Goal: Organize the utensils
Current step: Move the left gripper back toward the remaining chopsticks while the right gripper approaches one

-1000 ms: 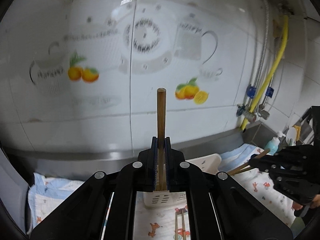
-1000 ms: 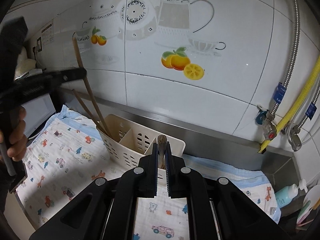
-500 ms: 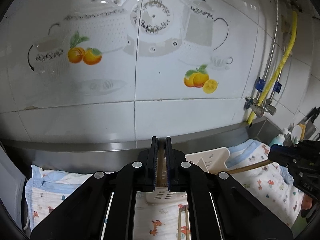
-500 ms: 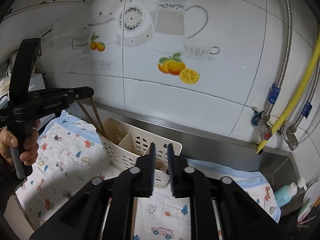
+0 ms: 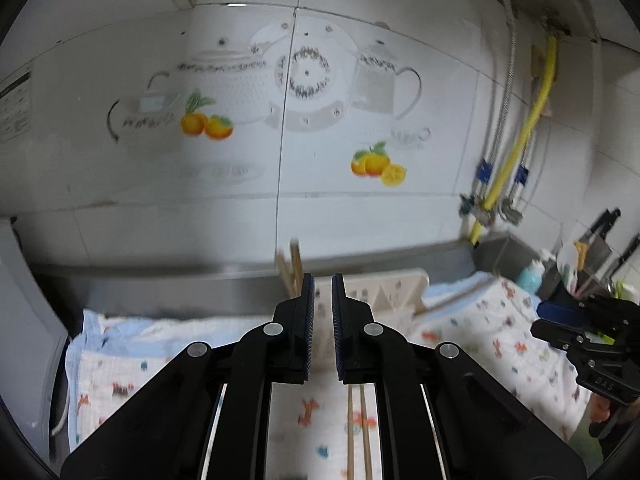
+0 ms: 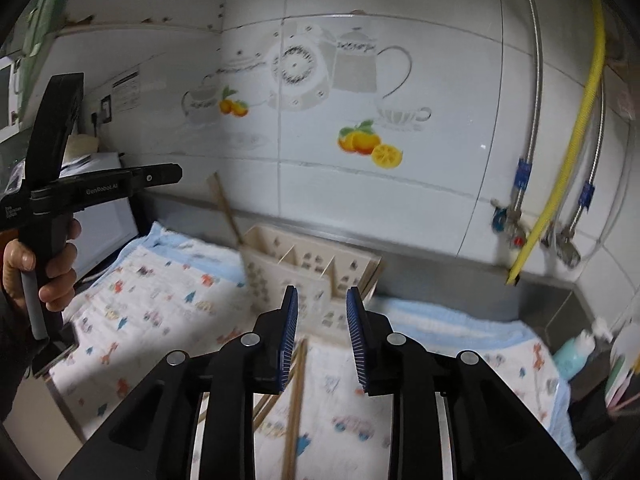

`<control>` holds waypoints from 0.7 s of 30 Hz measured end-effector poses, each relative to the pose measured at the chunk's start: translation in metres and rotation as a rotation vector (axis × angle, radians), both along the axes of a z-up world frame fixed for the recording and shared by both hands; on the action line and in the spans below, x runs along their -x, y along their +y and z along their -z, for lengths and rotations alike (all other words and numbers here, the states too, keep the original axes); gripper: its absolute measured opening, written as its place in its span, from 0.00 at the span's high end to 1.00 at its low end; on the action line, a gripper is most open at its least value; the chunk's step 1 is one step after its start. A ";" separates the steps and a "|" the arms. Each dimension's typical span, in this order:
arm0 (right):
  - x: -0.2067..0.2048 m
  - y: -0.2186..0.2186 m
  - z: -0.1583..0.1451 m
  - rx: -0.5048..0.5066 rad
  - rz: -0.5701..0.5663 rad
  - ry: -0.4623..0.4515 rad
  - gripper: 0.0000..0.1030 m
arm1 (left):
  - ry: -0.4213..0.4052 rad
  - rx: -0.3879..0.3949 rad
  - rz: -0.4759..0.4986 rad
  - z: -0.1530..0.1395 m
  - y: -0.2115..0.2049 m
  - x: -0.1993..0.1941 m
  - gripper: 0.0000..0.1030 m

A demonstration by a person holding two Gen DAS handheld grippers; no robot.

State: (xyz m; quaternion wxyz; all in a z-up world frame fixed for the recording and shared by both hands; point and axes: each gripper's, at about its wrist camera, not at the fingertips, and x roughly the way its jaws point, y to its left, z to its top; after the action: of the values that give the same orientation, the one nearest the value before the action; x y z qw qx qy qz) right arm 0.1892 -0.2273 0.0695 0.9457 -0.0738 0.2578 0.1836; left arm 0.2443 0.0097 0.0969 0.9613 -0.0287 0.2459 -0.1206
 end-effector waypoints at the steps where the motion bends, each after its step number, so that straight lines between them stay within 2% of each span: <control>1: 0.007 0.001 0.010 0.000 -0.004 0.013 0.76 | 0.009 -0.002 0.002 0.005 0.001 0.006 0.91; 6: 0.028 0.001 0.060 0.018 0.007 0.078 0.76 | 0.056 -0.010 0.013 0.045 0.008 0.045 0.91; 10: 0.035 -0.004 0.104 0.014 0.032 0.164 0.77 | 0.117 -0.020 0.016 0.080 0.011 0.067 0.91; 13: 0.037 -0.006 0.134 0.028 0.041 0.221 0.80 | 0.175 0.003 0.025 0.106 0.014 0.077 0.91; 18: 0.033 -0.007 0.165 0.021 0.046 0.281 0.84 | 0.273 0.014 0.035 0.147 0.014 0.087 0.91; 21: 0.030 -0.006 0.175 0.030 0.045 0.297 0.86 | 0.303 0.009 0.043 0.163 0.012 0.092 0.91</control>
State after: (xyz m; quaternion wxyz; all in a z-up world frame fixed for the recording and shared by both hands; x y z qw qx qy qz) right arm 0.1588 -0.2337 -0.1051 0.8998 -0.0541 0.3991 0.1677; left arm 0.1521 0.0216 -0.0662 0.9103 -0.0456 0.3881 -0.1363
